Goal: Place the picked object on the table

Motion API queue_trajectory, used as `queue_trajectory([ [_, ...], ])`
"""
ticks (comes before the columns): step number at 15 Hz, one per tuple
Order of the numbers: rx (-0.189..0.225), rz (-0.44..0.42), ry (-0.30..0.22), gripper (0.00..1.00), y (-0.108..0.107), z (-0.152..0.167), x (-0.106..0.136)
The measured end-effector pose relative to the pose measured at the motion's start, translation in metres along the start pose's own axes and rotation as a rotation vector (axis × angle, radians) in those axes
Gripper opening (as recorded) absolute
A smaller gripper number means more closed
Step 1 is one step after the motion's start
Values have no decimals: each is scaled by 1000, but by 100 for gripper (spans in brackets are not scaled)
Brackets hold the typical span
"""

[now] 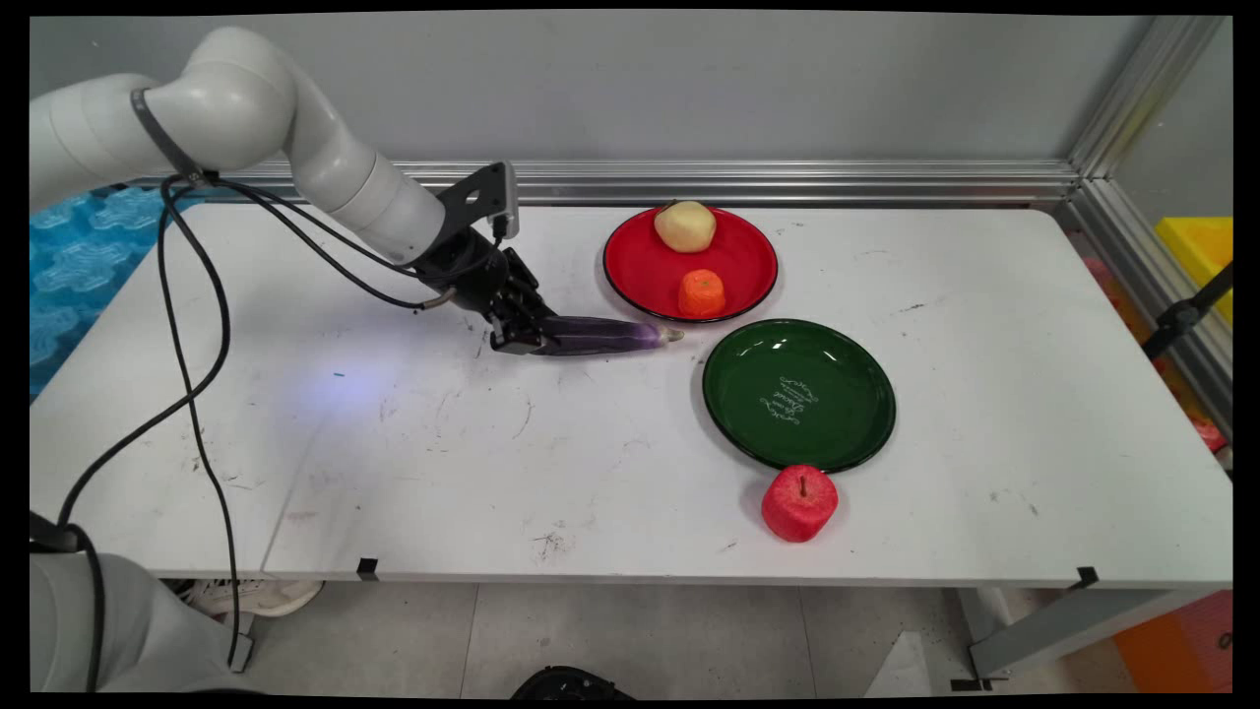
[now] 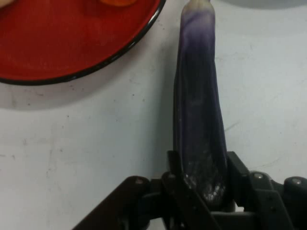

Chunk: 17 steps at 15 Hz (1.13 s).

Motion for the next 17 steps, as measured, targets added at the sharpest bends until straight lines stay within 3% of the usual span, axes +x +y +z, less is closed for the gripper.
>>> queue_trajectory([
  [11, -6, -6, 18, 0, -6, 19, -5],
  [12, -6, -7, 20, 100, -6, 20, -4],
  [17, 0, -21, 22, 100, -9, 22, -1],
])
